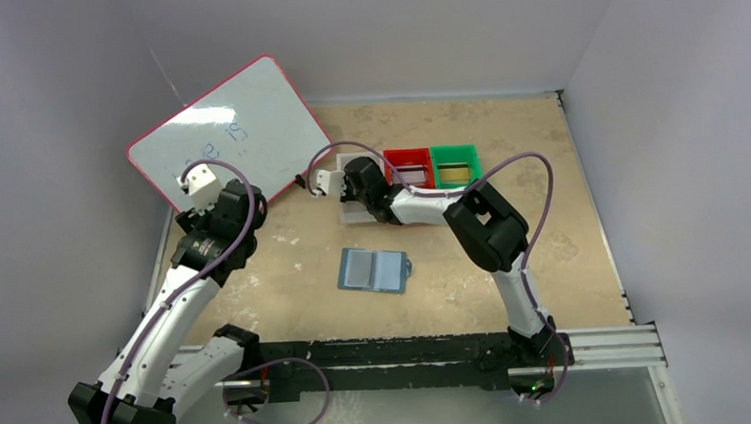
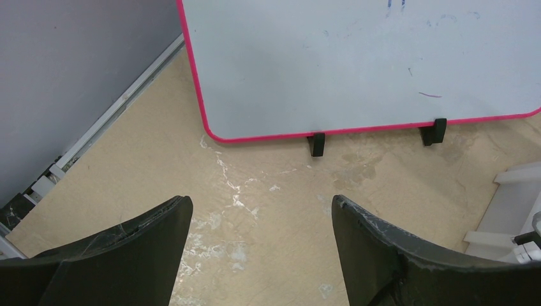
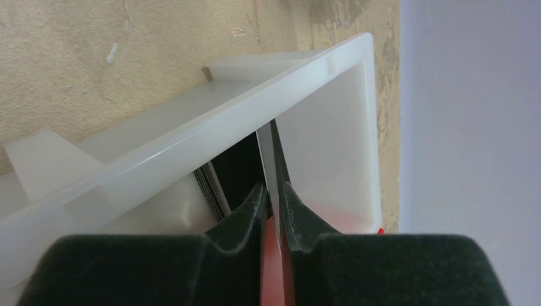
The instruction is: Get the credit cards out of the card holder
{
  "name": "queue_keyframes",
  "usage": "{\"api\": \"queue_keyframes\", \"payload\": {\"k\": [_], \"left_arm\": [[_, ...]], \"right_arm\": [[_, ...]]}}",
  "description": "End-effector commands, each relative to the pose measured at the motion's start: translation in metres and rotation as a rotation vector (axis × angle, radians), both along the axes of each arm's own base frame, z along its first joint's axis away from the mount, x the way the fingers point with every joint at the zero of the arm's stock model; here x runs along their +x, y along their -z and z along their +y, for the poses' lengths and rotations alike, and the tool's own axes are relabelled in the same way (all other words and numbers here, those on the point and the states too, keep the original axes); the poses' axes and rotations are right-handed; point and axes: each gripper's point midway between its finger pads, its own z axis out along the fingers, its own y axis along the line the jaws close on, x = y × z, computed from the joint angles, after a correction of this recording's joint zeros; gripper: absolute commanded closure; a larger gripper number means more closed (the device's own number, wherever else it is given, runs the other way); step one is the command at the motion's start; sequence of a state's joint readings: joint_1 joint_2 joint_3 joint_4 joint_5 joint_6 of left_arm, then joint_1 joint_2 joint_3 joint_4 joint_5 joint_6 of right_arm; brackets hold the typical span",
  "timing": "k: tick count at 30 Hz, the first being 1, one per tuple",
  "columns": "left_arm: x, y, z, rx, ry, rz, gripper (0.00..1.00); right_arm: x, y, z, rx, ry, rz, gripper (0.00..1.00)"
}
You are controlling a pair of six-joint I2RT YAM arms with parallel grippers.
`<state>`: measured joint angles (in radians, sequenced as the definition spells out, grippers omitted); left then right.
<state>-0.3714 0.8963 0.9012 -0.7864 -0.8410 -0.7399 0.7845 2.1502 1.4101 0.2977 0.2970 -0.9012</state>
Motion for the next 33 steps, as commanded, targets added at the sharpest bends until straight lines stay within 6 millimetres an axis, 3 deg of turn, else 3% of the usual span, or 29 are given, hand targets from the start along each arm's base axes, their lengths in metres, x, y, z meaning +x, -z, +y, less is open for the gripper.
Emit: {"api": "queue_keyframes", "payload": {"k": [1,4,10,20,26,28,31,33], "left_arm": [[0.003,-0.006,0.002,0.004,-0.009,-0.024,0.20],[0.004,-0.005,0.001,0.003,-0.007,-0.022,0.20],[0.005,-0.004,0.000,0.003,-0.001,-0.014,0.20],[0.006,-0.001,-0.002,0.002,0.009,-0.002,0.21],[0.007,0.000,-0.002,0.004,0.010,0.004,0.21],[0.007,0.001,-0.003,0.002,0.013,0.006,0.21],[0.007,0.002,-0.005,-0.002,0.024,0.011,0.21],[0.008,0.003,-0.006,-0.005,0.033,0.015,0.21]], "right_arm": [[0.007,-0.027,0.005,0.048,0.006,-0.038,0.85],[0.006,-0.033,0.004,0.057,0.008,-0.039,0.82],[-0.003,-0.049,0.007,0.102,-0.018,-0.011,0.65],[-0.026,-0.087,0.009,0.255,-0.046,0.028,0.61],[-0.048,-0.139,0.000,0.627,0.073,0.041,0.57],[-0.062,-0.155,-0.006,0.812,0.132,0.089,0.44],[-0.076,-0.153,-0.042,1.138,0.516,0.225,0.08],[-0.091,-0.135,-0.053,1.211,0.657,0.367,0.04]]}}
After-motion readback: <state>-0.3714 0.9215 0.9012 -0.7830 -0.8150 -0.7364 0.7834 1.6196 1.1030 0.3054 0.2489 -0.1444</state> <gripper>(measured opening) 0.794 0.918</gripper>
